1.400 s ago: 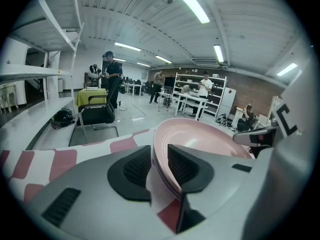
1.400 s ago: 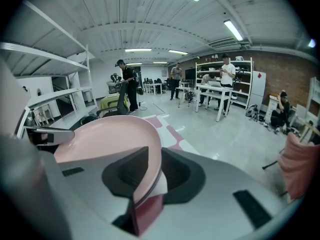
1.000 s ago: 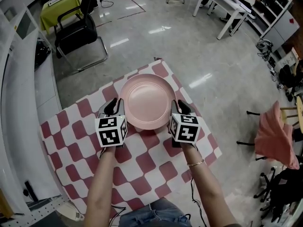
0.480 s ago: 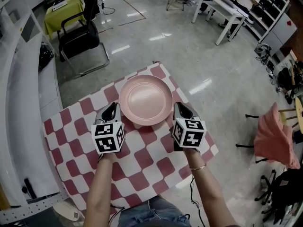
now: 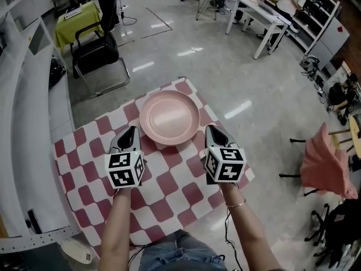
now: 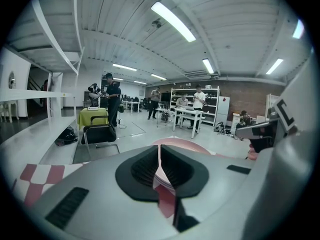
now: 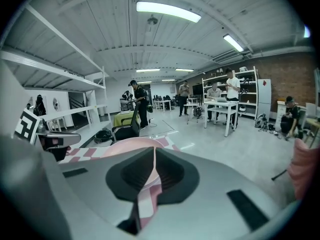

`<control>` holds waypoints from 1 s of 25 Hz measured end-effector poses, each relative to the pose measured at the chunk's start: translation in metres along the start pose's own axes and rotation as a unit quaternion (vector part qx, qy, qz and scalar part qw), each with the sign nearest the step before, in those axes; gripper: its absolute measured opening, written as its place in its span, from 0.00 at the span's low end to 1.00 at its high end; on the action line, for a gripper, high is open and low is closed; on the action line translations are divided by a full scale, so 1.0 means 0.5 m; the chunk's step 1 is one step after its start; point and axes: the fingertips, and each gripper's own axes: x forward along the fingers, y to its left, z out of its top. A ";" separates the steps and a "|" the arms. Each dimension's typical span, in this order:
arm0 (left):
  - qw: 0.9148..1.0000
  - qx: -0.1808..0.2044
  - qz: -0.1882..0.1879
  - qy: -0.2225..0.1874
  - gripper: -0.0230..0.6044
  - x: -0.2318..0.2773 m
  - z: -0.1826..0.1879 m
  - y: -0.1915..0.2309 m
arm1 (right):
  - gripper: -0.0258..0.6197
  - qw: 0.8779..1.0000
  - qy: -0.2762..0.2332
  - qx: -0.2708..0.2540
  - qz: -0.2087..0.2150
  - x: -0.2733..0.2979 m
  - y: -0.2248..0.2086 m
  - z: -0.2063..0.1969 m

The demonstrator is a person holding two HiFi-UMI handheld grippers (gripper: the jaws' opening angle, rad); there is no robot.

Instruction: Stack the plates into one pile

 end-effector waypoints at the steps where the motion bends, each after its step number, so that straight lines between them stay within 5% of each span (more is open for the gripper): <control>1: 1.000 0.001 0.000 -0.003 0.08 -0.008 0.002 -0.004 | 0.07 1.000 -0.003 -0.002 0.002 -0.010 0.002 0.002; 25: 0.998 0.019 0.004 -0.067 0.06 -0.245 0.024 -0.101 | 0.06 0.996 -0.073 0.001 0.054 -0.267 0.035 0.009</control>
